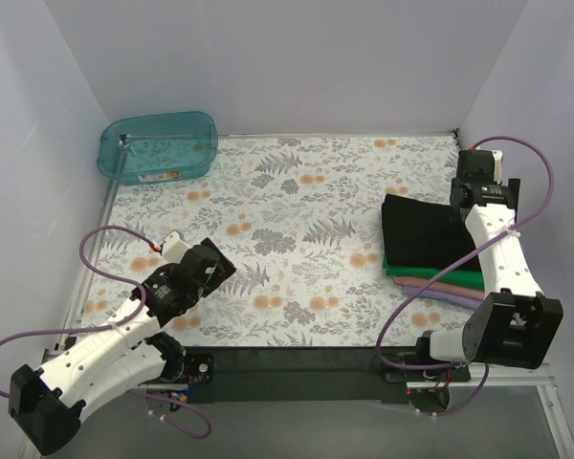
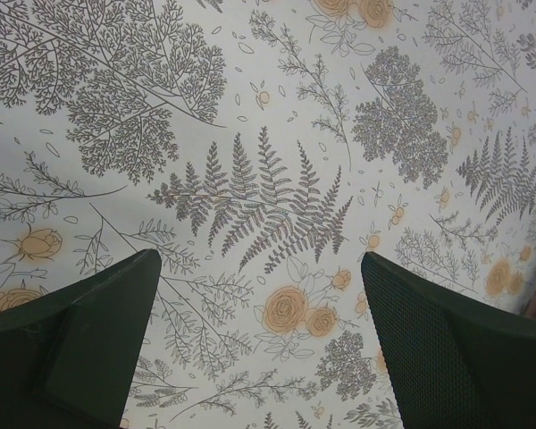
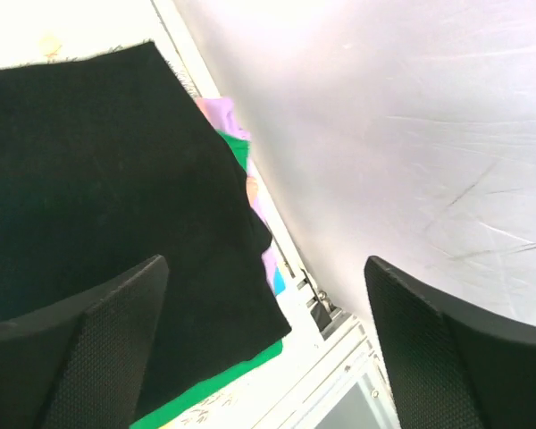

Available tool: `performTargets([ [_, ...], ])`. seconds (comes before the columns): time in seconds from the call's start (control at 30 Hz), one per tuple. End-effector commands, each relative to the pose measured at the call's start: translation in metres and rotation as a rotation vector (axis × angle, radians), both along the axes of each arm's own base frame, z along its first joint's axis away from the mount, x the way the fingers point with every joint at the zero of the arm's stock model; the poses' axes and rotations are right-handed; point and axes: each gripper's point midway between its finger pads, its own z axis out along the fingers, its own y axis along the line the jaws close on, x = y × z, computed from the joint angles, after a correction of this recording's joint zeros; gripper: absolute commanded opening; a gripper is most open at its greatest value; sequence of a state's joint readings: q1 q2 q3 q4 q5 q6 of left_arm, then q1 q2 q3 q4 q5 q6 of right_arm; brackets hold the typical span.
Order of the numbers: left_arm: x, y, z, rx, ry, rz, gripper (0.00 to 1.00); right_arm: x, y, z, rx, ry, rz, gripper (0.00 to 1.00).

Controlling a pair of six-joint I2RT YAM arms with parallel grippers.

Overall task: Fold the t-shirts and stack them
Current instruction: Neatly place the folded tshirt to the corner

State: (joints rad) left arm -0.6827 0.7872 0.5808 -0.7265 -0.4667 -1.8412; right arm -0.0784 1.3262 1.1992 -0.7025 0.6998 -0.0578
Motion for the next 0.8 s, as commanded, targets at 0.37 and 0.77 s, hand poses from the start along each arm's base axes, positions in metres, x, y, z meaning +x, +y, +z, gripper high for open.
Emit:
performTargets([
  [0.37,0.005,0.005,0.018,-0.01,-0.045,0.037,0.96,0.026,0.096,0.049,0.451,-0.379,0.341,0.98],
  [0.77,0.007,0.007,0.053,-0.042,-0.092,0.06,0.95,-0.03,0.164,-0.001,0.801,-0.459,0.461,0.98],
])
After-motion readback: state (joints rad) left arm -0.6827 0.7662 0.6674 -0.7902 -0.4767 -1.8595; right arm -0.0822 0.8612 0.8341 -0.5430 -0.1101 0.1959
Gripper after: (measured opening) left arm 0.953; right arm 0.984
